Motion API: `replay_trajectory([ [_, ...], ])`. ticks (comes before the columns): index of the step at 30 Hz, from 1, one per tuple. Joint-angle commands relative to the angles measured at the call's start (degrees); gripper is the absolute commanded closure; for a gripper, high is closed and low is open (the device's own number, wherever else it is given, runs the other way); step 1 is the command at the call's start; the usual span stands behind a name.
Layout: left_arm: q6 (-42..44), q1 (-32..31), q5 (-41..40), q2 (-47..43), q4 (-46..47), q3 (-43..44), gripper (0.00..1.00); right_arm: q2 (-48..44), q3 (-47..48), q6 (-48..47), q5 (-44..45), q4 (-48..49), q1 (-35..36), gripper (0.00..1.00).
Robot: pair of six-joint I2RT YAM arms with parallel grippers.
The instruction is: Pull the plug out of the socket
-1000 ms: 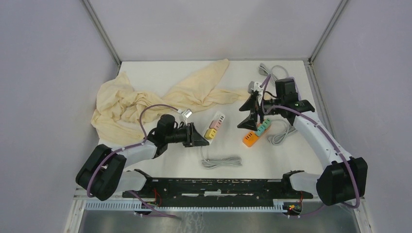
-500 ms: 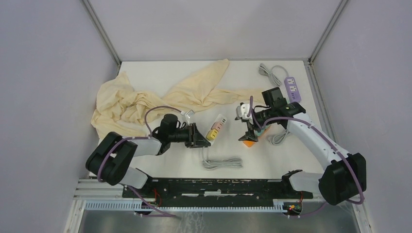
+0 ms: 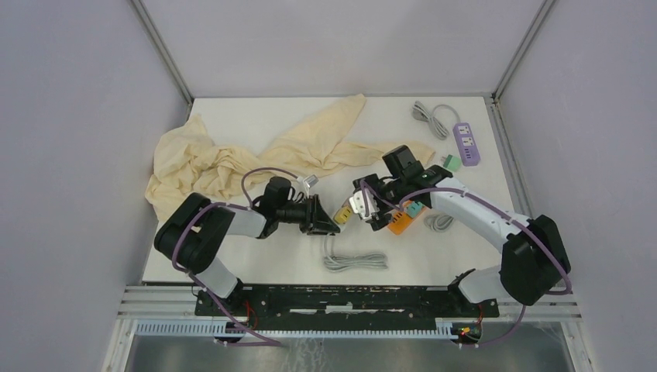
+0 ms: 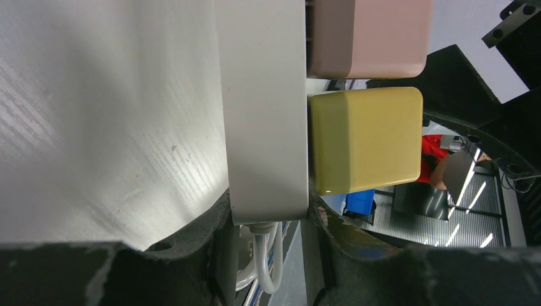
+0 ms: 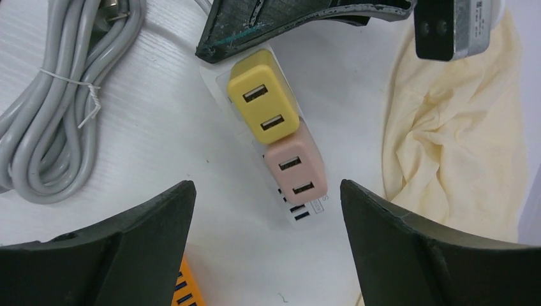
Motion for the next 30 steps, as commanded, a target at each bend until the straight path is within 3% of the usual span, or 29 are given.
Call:
replay_trajectory([
  [1, 0.92, -0.12, 4.56, 0.21, 3.67, 2.84, 0.97, 2.39, 2.5, -2.05, 4.86, 4.98, 2.75, 0.12],
  [6, 1.4, -1.29, 5.17, 1.42, 3.4, 3.45, 0.97, 4.36, 2.31, -1.62, 8.05, 8.27, 3.62, 0.2],
  [17, 2.22, -1.75, 5.49, 1.8, 2.18, 4.2, 0.95, 6.23, 1.42, -6.35, 12.99, 8.54, 5.06, 0.59],
  [19, 2.25, -1.74, 5.12, 1.66, 1.9, 4.26, 0.85, 5.77, 1.01, -6.97, 11.82, 7.89, 5.15, 0.65],
  [25, 4.97, -1.77, 0.56, -1.61, -4.19, 4.72, 0.42, 5.45, 0.53, -7.33, 11.33, 6.57, 5.31, 0.77],
  [30, 8.58, -1.47, -5.6, -7.15, -11.22, 4.47, 0.31, 6.58, 2.4, -4.32, 12.66, 3.42, 5.08, 0.81],
])
